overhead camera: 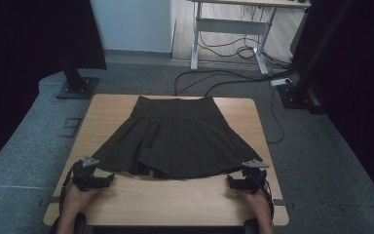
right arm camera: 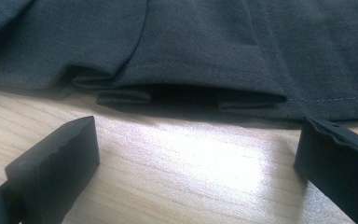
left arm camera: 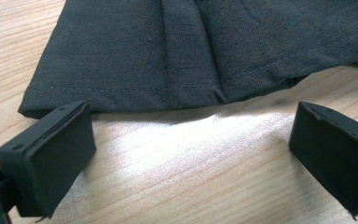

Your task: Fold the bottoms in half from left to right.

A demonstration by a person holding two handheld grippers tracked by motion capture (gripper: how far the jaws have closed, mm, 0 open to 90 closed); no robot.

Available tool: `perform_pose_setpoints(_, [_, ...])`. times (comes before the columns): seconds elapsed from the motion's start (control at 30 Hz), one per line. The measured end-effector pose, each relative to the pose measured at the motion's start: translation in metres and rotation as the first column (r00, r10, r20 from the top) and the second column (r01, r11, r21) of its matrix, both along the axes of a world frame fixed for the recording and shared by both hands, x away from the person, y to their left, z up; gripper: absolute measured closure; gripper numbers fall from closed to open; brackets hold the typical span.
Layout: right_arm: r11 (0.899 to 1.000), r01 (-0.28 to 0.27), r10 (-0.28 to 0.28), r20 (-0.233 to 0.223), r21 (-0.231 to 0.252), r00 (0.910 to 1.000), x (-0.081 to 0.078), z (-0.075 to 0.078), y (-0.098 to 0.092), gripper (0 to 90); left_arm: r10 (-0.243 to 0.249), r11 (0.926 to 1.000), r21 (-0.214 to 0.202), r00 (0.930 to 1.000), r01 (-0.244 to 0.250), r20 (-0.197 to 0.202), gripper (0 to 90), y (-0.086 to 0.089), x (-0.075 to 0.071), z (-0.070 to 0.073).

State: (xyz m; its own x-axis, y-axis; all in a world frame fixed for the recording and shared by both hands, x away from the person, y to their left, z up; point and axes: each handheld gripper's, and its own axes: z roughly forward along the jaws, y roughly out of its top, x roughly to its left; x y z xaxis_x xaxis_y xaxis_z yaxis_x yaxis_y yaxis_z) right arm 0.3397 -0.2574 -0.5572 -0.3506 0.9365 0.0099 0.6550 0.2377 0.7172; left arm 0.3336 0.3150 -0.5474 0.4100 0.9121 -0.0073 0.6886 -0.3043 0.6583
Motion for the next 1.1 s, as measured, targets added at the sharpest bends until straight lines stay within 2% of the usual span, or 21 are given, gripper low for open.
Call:
perform_pose_setpoints(0.47, [1.000,-0.005,0.005,-0.001,0.001,1.0000,0.000,0.000,0.000,0.0,0.006,1.0000,0.001,1.0000,-0.006,-0.006,0.0,-0.001,0.001,0.001])
perform_pose_setpoints(0.53, [1.000,-0.006,0.006,-0.004,0.001,1.0000,0.000,0.000,-0.001,0.0,0.001,1.0000,0.000,1.0000,-0.001,-0.010,2.2,-0.002,0.001,0.002])
perform_pose_setpoints(0.6, [1.000,0.000,0.000,-0.014,-0.002,0.9999,0.000,0.001,-0.001,0.1,0.002,0.9999,-0.013,1.0000,-0.002,-0.009,4.0,-0.001,0.001,0.004])
perform_pose_setpoints(0.67, [1.000,0.009,-0.010,-0.023,-0.004,0.9997,0.000,0.003,-0.002,1.9,0.012,0.9989,-0.045,0.9997,-0.011,0.023,4.4,0.002,0.000,0.012])
perform_pose_setpoints(0.7, [1.000,0.012,-0.012,-0.026,-0.005,0.9996,-0.001,0.003,-0.002,2.8,0.013,0.9980,-0.063,0.9994,-0.011,0.033,4.7,0.004,-0.001,0.015])
perform_pose_setpoints(0.77, [1.000,0.008,-0.008,-0.035,0.000,0.9994,-0.002,0.006,-0.002,3.7,0.007,0.9922,-0.125,0.9987,-0.001,0.051,5.0,0.007,-0.001,0.021])
perform_pose_setpoints(0.8, [1.000,0.005,-0.005,-0.032,-0.003,0.9995,-0.003,0.008,-0.001,3.7,0.007,0.9911,-0.133,0.9984,0.000,0.056,5.3,0.008,0.000,0.023])
perform_pose_setpoints(0.9, [1.000,0.006,-0.006,-0.021,0.000,0.9998,-0.005,0.015,0.005,3.8,0.013,0.9956,-0.094,0.9973,-0.006,0.073,5.6,0.010,0.008,0.028])
perform_pose_setpoints(1.0, [1.000,-0.022,0.022,-0.004,0.017,0.9997,-0.005,0.023,0.015,4.4,0.017,0.9964,-0.084,0.9966,-0.010,0.081,7.2,0.013,0.021,0.030])
perform_pose_setpoints(1.1, [0.998,-0.047,0.047,0.012,0.038,0.9988,-0.002,0.031,0.028,4.4,0.011,0.9990,-0.043,0.9977,-0.008,0.067,8.8,0.012,0.041,0.028])
